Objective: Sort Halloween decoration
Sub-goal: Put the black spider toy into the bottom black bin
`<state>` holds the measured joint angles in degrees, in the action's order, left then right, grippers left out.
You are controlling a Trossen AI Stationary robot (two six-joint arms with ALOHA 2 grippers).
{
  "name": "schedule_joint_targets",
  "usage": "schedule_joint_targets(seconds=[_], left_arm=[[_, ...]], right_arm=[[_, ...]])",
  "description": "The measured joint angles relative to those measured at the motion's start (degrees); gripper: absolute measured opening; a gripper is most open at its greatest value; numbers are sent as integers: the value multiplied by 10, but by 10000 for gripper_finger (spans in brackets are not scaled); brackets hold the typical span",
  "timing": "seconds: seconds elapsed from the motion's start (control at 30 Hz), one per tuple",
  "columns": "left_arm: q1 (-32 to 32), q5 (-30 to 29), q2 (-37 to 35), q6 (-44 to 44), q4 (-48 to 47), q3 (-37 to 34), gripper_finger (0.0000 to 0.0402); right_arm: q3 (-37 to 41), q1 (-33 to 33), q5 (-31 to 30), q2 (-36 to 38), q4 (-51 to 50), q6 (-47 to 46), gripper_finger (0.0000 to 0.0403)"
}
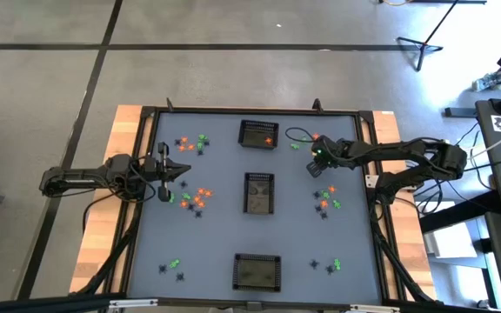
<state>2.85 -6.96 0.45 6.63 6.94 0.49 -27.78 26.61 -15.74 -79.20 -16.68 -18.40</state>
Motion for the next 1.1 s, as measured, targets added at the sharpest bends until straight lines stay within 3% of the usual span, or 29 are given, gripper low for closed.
schedule_joint_targets(seconds=[0.23,0.4,0.57,0.87,1.1], left_arm=[[0,0,0,0,0,0,0],[0,0,0,0,0,0,0],[0,0,0,0,0,0,0],[0,0,0,0,0,0,0],[0,0,0,0,0,0,0]], right_arm=[[-33,0,12,22,-69,22,7],[-59,0,49,48,-94,23,9],[-67,-22,131,82,-93,18,5],[-72,-185,254,128,-14,-32,1],[-72,-360,271,126,146,-101,1]])
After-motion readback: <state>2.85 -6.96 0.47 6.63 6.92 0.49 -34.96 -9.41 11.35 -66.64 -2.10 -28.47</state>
